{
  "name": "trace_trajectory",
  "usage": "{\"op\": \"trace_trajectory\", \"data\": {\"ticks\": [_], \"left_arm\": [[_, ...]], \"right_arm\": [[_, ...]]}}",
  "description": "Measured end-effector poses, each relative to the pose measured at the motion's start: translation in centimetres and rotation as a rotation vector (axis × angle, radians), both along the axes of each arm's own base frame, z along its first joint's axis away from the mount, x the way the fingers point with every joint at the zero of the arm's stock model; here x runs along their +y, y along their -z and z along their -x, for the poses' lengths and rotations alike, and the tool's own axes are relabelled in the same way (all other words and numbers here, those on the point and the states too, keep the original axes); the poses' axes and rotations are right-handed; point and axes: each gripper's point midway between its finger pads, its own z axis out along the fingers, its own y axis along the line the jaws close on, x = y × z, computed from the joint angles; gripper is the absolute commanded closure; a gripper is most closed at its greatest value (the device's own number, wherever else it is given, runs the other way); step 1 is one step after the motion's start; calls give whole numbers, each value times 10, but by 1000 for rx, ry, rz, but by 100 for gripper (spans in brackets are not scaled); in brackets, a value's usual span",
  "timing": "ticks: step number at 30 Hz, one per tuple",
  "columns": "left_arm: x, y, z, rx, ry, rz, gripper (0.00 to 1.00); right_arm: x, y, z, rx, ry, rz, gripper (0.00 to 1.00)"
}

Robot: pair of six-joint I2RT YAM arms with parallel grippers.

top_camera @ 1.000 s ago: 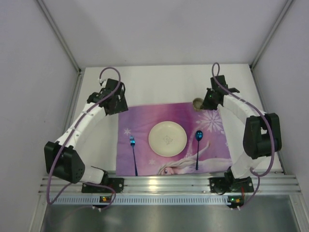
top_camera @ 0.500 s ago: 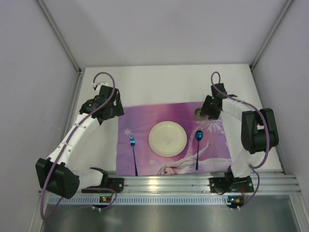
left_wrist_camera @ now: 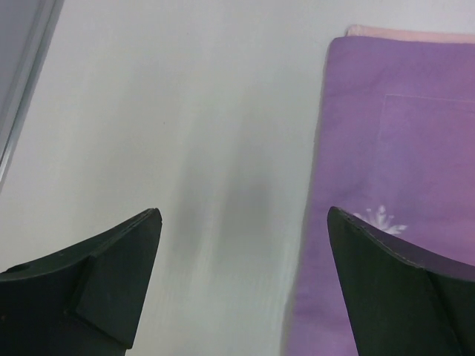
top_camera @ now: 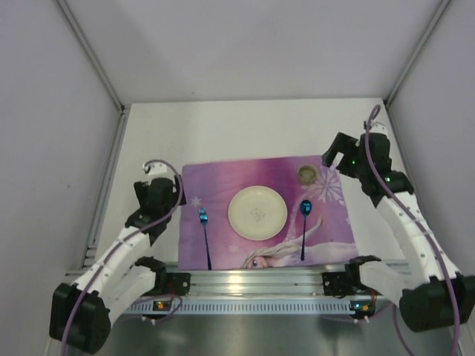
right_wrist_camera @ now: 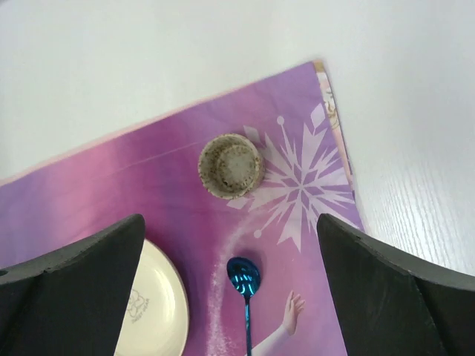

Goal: Set the dinner table for one person

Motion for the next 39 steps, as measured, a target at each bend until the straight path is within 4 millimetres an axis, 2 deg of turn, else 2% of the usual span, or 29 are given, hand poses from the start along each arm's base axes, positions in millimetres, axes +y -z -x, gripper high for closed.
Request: {"op": "trace_trajectory", "data": {"ticks": [3, 6, 8, 11, 19, 22, 24, 26, 27, 29, 32, 36, 39], "left_arm": [[9, 35, 13, -86, 44, -53, 1], [20, 62, 19, -100, 49, -116, 1], [21, 64, 12, -108, 55, -147, 1], [18, 58, -13, -159, 64, -166, 1], [14, 63, -80, -216, 108, -142, 2], [35, 66, -88, -257, 57, -81, 2], [45, 67, -90, -270, 43, -50, 5], [39, 64, -93, -286, 79, -30, 8], [35, 63, -94, -291, 104, -20, 2], [28, 63, -96, -294, 138, -6, 2], [22, 63, -96, -296, 166, 5, 2], [19, 62, -97, -300, 181, 12, 2], [18, 61, -97, -304, 187, 14, 2]], "right_arm": [[-6, -19, 27, -119, 5, -6, 0], [-12, -22, 50, -211, 4, -3, 0], [-16, -20, 60, -260, 9, 4, 0], [-20, -16, 66, -317, 15, 14, 0], [-26, 4, 58, -278, 48, 43, 0], [-26, 11, 52, -253, 48, 59, 0], [-26, 13, 46, -252, 43, 73, 0], [-26, 10, 40, -270, 39, 81, 0], [-26, 10, 37, -274, 39, 84, 0], [-26, 12, 29, -283, 43, 91, 0], [-34, 38, 17, -253, 70, 143, 0], [-52, 103, 13, -146, 48, 323, 0], [-60, 132, 12, -124, 6, 414, 0]]}}
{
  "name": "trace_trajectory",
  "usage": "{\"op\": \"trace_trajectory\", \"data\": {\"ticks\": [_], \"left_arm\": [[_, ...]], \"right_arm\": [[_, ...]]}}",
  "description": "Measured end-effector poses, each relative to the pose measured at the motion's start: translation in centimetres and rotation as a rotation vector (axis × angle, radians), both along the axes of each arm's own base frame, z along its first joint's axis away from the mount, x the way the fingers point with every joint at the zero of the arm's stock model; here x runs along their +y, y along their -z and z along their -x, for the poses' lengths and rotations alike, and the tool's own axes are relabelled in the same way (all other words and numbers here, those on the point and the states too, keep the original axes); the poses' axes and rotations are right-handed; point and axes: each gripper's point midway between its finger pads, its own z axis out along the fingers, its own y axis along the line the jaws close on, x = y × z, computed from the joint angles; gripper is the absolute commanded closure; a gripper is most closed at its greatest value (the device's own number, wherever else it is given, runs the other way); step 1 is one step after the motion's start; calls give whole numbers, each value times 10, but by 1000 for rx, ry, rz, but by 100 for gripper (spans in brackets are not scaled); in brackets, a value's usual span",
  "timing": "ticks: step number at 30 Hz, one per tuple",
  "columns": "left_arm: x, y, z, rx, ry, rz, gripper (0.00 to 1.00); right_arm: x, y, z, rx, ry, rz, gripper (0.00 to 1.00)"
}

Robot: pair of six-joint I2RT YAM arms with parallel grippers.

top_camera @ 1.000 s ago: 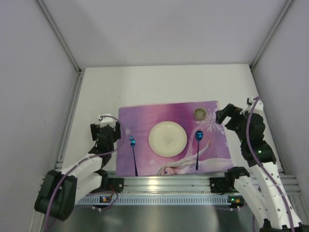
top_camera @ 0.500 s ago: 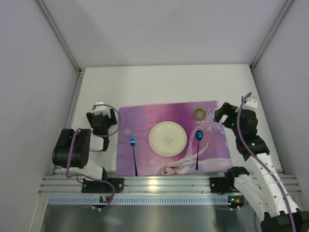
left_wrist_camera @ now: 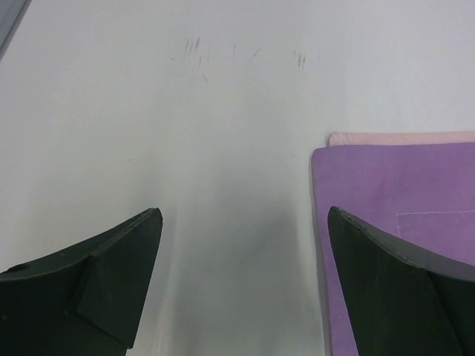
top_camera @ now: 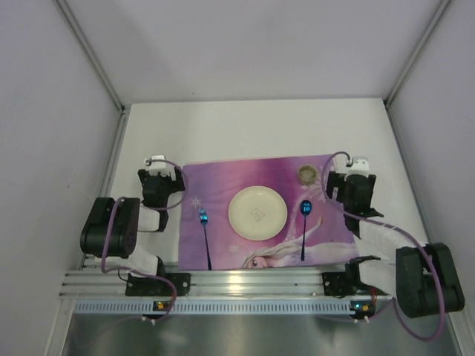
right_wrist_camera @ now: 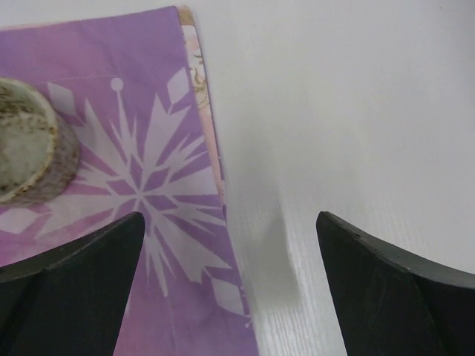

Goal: Set the dinner table for one person

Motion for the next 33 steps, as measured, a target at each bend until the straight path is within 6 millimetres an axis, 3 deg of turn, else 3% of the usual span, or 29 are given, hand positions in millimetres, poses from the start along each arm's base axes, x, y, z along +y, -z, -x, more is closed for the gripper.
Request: {"op": "trace_trajectory", "data": {"ticks": [4, 10, 14, 21, 33], "left_arm": [[-1, 0, 0, -1, 6, 1, 1], [-1, -1, -1, -6, 7, 2, 1], [-1, -2, -1, -7, 7, 2, 1], [-1, -2, -1, -9, 7, 2, 1], [-1, -2, -1, -10, 7, 2, 2]], "right_arm": [[-13, 8, -17, -44, 12, 43, 0], [-8, -8, -56, -238, -51, 38, 0], [-10, 1, -47, -261, -63, 37, 0], [1, -17, -53, -340, -140, 45, 0], [4, -17, -53, -343, -158, 46, 0]]}}
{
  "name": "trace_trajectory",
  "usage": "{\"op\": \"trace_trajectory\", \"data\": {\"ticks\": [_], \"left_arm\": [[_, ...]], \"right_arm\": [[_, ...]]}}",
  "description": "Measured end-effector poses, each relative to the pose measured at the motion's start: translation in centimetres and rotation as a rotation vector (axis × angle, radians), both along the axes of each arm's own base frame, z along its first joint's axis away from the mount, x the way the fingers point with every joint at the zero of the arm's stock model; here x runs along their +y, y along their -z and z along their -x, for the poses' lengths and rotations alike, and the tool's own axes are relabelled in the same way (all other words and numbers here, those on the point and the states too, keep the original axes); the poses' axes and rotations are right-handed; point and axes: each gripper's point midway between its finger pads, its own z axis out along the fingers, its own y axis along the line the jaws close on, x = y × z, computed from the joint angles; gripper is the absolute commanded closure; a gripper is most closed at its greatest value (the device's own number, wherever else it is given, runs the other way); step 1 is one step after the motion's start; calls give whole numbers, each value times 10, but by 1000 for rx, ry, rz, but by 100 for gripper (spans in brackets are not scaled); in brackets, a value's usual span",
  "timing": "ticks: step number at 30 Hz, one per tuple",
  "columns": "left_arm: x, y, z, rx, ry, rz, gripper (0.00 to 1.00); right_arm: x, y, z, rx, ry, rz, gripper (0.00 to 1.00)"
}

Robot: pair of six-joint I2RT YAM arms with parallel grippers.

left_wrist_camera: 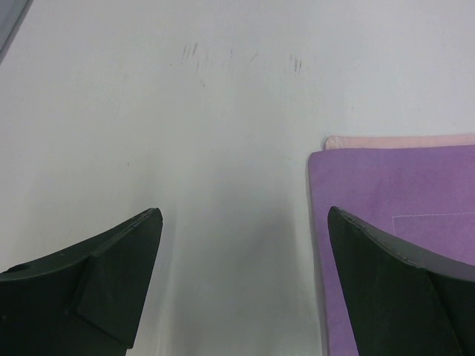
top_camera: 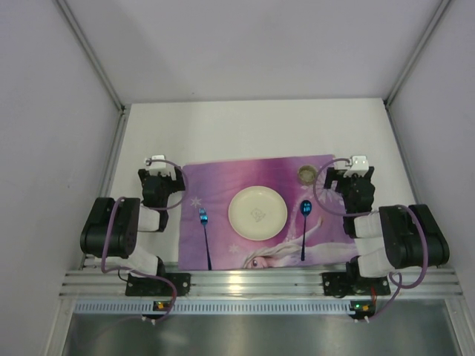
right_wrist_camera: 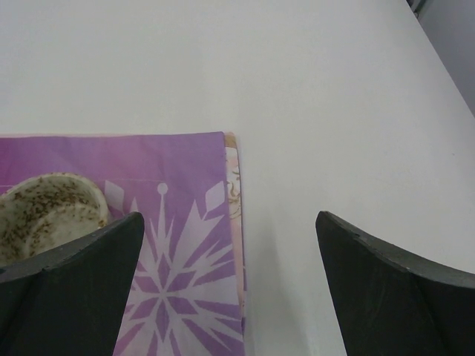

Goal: Set the dinner table for one person

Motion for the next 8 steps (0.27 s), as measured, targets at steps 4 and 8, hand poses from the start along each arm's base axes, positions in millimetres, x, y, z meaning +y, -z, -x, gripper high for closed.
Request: {"op": "trace_trajectory", "data": {"ticks": [4, 8], "left_arm": [[0, 0, 0, -1, 0, 0, 2], [0, 0, 0, -2, 0, 0, 2]], "right_arm": [[1, -1, -1, -1, -9, -1, 0], [3, -6, -5, -16, -15, -4, 0]]}}
